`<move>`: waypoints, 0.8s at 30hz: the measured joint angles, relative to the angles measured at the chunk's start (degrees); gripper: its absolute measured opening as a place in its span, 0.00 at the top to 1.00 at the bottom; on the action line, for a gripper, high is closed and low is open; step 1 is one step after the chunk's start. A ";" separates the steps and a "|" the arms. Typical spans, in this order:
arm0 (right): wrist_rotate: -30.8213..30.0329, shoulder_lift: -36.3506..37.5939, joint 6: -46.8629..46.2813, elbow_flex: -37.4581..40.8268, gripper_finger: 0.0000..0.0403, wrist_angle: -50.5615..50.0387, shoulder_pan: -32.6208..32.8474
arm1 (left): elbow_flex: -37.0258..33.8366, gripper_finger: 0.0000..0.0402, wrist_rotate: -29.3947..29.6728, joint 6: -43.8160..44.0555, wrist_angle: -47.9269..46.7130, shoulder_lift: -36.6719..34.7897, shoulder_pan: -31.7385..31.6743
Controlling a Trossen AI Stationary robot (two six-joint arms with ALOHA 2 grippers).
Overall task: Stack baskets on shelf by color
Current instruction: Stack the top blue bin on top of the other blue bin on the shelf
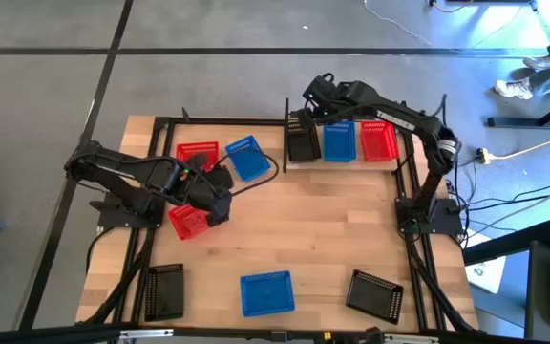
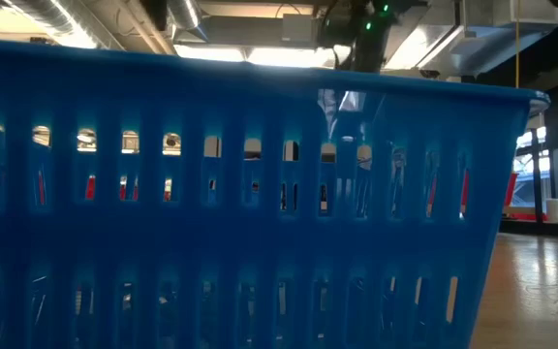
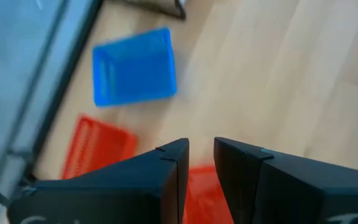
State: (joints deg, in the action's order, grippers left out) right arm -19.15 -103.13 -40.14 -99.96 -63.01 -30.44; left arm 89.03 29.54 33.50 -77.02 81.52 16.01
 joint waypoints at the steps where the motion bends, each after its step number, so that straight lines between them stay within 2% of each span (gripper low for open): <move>1: -1.01 0.76 0.59 0.00 0.85 -0.13 0.58 | 0.00 0.83 -1.41 1.99 -0.83 0.00 0.02; 6: -2.37 4.69 6.00 0.00 0.85 -0.31 3.70 | 0.00 0.83 -7.58 10.34 -2.91 0.00 0.25; 15: -2.25 13.26 21.36 0.00 0.85 -3.71 10.62 | 0.00 0.83 -10.85 26.75 -5.43 0.00 1.10; 19: -1.28 18.37 30.00 0.00 0.85 -5.52 13.40 | 0.00 0.83 -10.85 29.97 -5.28 0.00 1.88; 21: 4.40 20.58 36.55 0.00 0.85 -6.94 14.88 | 0.00 0.83 -10.79 30.65 -4.92 0.00 2.29; 24: 19.39 23.39 45.33 0.00 0.85 -9.18 16.72 | 0.00 0.83 -10.62 30.61 -2.76 0.00 2.55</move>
State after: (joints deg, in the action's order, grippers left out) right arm 0.24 -79.73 5.19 -99.96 -72.18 -13.72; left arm 89.03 18.93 64.11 -79.78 81.52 18.56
